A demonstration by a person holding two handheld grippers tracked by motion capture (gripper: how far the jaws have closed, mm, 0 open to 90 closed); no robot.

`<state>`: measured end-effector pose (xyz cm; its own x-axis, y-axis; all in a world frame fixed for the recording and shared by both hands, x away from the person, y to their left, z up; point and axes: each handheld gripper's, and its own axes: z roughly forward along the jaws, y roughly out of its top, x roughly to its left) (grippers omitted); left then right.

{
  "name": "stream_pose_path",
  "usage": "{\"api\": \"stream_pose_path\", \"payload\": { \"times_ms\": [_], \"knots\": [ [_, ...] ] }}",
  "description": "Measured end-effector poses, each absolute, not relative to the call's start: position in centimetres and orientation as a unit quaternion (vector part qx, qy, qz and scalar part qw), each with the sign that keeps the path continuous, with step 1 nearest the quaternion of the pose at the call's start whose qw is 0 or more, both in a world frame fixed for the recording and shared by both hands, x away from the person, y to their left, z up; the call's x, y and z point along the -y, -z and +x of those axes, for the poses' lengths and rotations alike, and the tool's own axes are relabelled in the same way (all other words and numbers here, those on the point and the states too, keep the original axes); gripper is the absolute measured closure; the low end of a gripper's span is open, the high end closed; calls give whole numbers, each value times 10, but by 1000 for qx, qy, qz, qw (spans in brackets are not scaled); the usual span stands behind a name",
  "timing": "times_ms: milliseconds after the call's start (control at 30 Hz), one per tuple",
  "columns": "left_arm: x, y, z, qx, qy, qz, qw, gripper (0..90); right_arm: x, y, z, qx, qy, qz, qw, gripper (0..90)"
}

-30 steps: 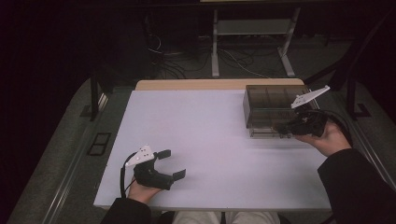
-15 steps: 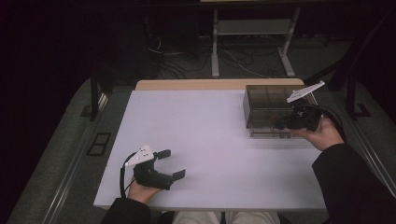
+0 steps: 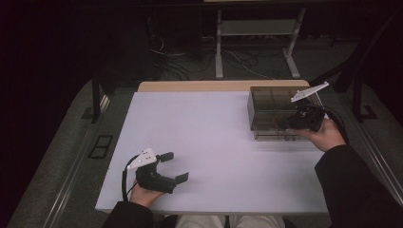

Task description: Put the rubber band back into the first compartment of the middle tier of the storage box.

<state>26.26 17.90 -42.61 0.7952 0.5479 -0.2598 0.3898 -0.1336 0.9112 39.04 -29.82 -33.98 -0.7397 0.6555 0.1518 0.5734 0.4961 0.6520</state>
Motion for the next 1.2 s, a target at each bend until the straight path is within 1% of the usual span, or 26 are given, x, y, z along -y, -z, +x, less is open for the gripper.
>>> {"api": "stream_pose_path", "payload": {
  "times_ms": [300,1200],
  "knots": [
    [-179,426,262,-312,-68,750,579,0,295,352,396,-857,-359,365,54,844],
    [-179,426,263,-312,-68,750,579,0,286,371,404,-854,-359,373,59,844]
  ]
}}
